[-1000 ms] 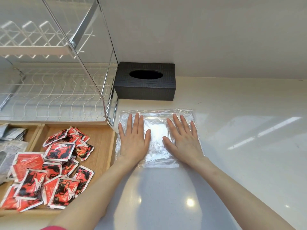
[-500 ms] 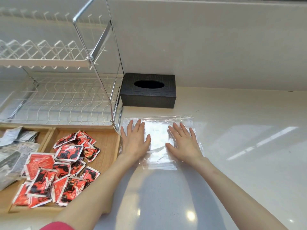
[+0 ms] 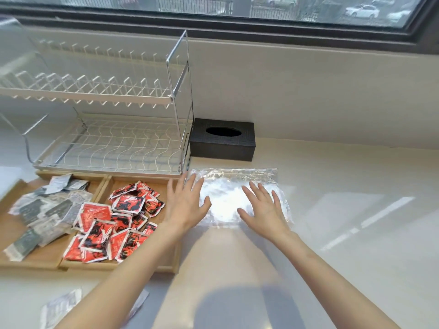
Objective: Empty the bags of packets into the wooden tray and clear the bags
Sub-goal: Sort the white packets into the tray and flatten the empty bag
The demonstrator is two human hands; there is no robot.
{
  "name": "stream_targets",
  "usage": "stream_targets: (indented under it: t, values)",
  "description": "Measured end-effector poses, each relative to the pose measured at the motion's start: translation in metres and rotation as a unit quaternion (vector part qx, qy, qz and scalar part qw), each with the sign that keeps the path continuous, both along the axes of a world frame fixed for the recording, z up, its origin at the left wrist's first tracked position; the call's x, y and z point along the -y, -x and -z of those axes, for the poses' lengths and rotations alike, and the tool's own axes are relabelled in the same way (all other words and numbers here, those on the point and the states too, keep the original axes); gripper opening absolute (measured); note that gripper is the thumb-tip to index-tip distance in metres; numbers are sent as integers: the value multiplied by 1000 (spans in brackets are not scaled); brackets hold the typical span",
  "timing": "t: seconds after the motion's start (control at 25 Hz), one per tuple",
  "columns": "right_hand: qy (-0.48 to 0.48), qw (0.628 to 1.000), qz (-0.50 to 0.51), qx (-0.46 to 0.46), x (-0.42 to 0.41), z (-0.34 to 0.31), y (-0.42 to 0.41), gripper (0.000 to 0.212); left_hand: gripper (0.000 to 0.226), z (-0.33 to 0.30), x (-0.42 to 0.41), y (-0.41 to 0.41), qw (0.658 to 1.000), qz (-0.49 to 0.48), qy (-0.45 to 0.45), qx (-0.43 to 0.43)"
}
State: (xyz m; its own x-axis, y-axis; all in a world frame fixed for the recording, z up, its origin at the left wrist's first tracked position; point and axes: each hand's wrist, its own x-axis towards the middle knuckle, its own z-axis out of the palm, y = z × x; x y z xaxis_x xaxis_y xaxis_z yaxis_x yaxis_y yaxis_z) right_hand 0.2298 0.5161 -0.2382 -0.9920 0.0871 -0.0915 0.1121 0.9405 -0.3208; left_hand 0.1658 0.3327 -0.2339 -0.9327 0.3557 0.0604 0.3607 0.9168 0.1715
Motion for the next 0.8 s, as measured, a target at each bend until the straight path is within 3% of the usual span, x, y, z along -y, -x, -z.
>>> stream_targets:
  t: [0.36,0.56,0.8]
  values:
    - [84,994,-39,-62,87,-14,-64,54,69,-14,86,-70,998,-28,-46,21]
    - [137,981,-68,-121,150,-3,-82,48,76,-7,145,-100,994,-58,-92,5]
    - [170,966,-50,-191,215,10,-99,30,63,8,211,-124,989,-83,-122,10]
